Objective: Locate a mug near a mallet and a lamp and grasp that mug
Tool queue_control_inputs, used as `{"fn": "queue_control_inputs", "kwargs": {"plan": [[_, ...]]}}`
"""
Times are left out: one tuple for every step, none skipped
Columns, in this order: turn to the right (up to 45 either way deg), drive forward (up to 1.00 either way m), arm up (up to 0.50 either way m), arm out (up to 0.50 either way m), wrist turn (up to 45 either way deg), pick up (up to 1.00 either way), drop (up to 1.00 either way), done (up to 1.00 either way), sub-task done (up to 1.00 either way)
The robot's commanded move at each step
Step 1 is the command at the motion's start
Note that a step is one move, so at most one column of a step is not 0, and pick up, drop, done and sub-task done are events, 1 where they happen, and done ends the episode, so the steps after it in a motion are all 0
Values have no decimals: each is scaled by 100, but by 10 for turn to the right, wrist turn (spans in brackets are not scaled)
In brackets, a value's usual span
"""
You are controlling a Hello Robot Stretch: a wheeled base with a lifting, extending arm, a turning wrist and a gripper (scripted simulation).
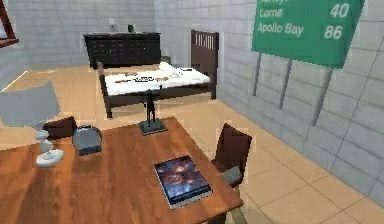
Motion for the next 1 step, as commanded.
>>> {"fn": "queue_control_inputs", "kwargs": {"plan": [[-450, 0, 0, 0, 0, 0, 0, 0, 0]]}}
